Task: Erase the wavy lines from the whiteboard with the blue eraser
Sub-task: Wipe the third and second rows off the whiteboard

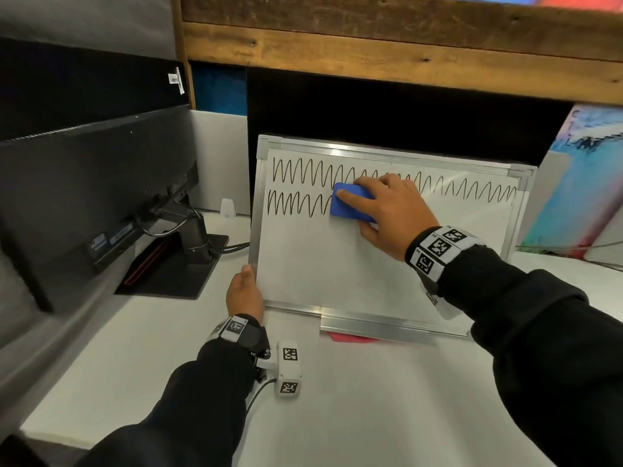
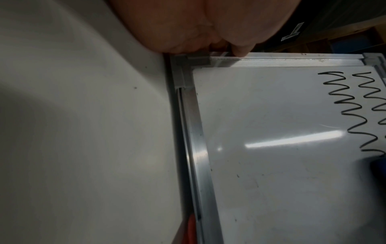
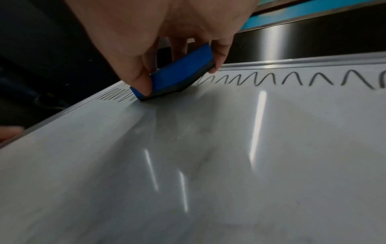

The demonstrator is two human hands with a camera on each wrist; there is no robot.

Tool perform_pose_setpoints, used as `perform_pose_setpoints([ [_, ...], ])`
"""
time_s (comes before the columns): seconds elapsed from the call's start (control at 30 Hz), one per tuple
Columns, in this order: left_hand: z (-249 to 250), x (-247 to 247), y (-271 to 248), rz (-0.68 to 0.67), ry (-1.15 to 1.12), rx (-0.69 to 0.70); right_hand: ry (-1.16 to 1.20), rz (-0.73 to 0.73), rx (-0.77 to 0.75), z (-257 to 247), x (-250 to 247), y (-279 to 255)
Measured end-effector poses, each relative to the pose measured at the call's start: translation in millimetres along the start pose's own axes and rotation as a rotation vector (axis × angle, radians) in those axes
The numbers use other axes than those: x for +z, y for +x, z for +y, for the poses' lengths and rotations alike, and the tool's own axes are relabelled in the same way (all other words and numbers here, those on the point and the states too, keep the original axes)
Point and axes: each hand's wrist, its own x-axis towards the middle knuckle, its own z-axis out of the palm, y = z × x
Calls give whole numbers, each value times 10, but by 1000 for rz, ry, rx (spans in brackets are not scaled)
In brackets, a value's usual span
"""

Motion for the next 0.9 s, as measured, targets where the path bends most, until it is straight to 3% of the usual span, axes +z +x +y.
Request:
perform_pose_setpoints([
  [0.1, 12, -3, -13, -1, -1, 7, -46, -50, -101, -44, 41, -20],
  [0.2, -3, -4, -8, -4, -8, 5, 4, -16, 1, -47, 13, 34],
  [0.3, -7, -3, 2, -5, -17, -4, -34, -54, -129, -112, 64, 35],
  [0.43, -14, 0, -1, -3, -36, -16, 6, -22, -26, -93, 14, 113],
  [0.53, -15, -3, -14, -7, -44, -24, -28, -53, -136, -166, 64, 108],
  [0.67, -10, -3, -13, -11, -53, -23, 8, -11, -26, -135, 43, 177],
  [0.77, -15, -3, -6, -13, -55, -22, -44, -55, -184, -255, 122, 136],
  [0.9, -29, -6, 7, -18, -45, -22, -2, 4, -37, -222, 55, 215],
])
